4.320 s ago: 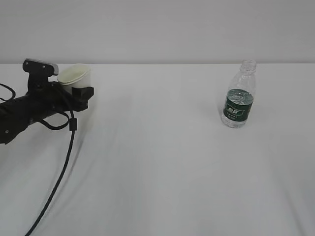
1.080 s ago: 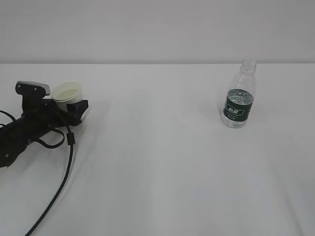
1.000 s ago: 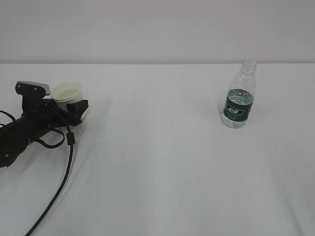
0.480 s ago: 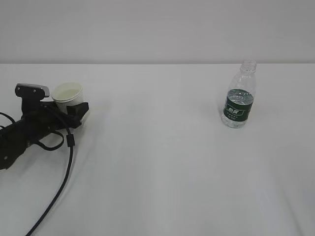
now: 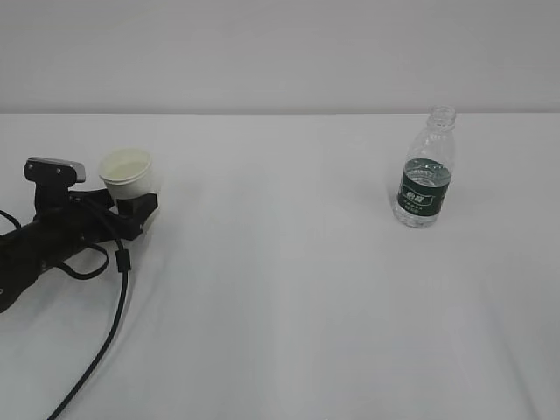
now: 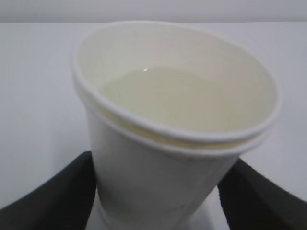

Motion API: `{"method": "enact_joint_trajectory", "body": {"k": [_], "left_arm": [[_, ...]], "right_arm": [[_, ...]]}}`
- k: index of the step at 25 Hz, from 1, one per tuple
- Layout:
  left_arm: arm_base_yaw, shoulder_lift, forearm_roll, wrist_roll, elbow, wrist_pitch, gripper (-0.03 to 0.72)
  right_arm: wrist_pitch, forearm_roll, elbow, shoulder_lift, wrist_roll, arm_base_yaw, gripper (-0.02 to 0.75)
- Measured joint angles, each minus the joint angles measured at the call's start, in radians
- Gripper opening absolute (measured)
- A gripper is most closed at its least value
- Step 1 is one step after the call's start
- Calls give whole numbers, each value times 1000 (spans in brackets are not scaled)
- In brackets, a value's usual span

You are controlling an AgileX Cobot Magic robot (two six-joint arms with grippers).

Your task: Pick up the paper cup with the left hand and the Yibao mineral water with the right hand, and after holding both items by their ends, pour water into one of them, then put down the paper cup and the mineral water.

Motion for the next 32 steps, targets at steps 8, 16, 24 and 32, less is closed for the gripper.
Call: {"method": "enact_joint_trajectory", "body": {"k": [8,16,24,32], "left_arm": [[0,0,11,16,2,0,562],[5,-1,19,84,2,21,562],[31,-40,19,97,3,57,562],[31,-60,16,97,33,83,562]], "right_arm": [[1,0,0,0,0,0,585],[1,0,0,0,0,0,585],[2,0,0,0,0,0,585],[2,0,0,0,0,0,585]]}}
